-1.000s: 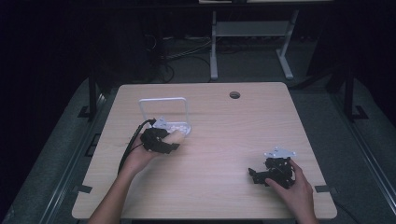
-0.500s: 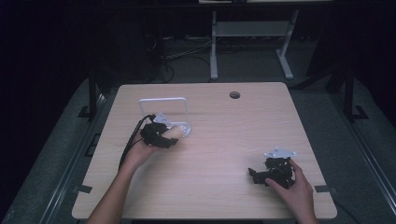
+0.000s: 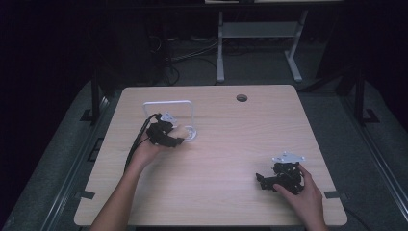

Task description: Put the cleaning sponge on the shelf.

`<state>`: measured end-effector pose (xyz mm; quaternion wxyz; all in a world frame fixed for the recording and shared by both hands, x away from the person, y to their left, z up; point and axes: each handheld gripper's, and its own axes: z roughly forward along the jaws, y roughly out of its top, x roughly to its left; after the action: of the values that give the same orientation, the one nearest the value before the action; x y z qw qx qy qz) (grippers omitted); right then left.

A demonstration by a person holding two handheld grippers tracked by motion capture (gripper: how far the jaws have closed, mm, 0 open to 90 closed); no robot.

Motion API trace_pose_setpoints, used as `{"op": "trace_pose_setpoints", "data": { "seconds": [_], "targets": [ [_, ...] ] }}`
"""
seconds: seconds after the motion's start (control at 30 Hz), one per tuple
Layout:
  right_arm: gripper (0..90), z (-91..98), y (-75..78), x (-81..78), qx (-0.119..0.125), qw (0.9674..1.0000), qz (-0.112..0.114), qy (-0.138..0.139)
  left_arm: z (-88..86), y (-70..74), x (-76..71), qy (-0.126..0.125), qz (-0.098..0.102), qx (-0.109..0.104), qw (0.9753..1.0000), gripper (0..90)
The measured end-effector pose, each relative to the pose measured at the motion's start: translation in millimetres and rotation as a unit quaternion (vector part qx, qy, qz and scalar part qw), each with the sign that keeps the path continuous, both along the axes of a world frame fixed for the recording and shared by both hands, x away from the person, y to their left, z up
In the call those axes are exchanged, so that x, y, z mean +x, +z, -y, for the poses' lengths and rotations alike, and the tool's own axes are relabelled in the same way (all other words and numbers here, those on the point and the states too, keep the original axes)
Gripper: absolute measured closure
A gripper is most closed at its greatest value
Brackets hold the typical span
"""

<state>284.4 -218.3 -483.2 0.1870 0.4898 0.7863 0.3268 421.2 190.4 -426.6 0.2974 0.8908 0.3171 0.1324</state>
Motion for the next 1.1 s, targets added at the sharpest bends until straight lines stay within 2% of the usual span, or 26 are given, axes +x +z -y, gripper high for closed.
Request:
{"op": "trace_pose_setpoints", "data": {
  "seconds": [0.27,0.5,0.57,0.77,1.1],
  "targets": [
    [0.0,-0.1,0.0,0.0,0.000,1.0000,0.000,0.000,2.3,-7.1,11.2,0.006,0.005,0.001,1.0000,41.3],
    [0.0,-0.1,0.0,0.0,0.000,1.0000,0.000,0.000,2.2,-17.6,17.9,0.016,-0.003,0.001,0.9999,41.2],
    [0.0,-0.1,0.0,0.0,0.000,1.0000,0.000,0.000,2.0,-19.1,19.1,0.020,-0.005,-0.004,0.9998,41.2],
    [0.0,-0.1,0.0,0.0,0.000,1.0000,0.000,0.000,1.3,-21.7,21.5,0.021,-0.004,0.002,0.9998,41.1],
    [0.0,-0.1,0.0,0.0,0.000,1.0000,0.000,0.000,1.4,-23.8,22.8,0.026,-0.006,-0.004,0.9996,38.0]
  ]
}}
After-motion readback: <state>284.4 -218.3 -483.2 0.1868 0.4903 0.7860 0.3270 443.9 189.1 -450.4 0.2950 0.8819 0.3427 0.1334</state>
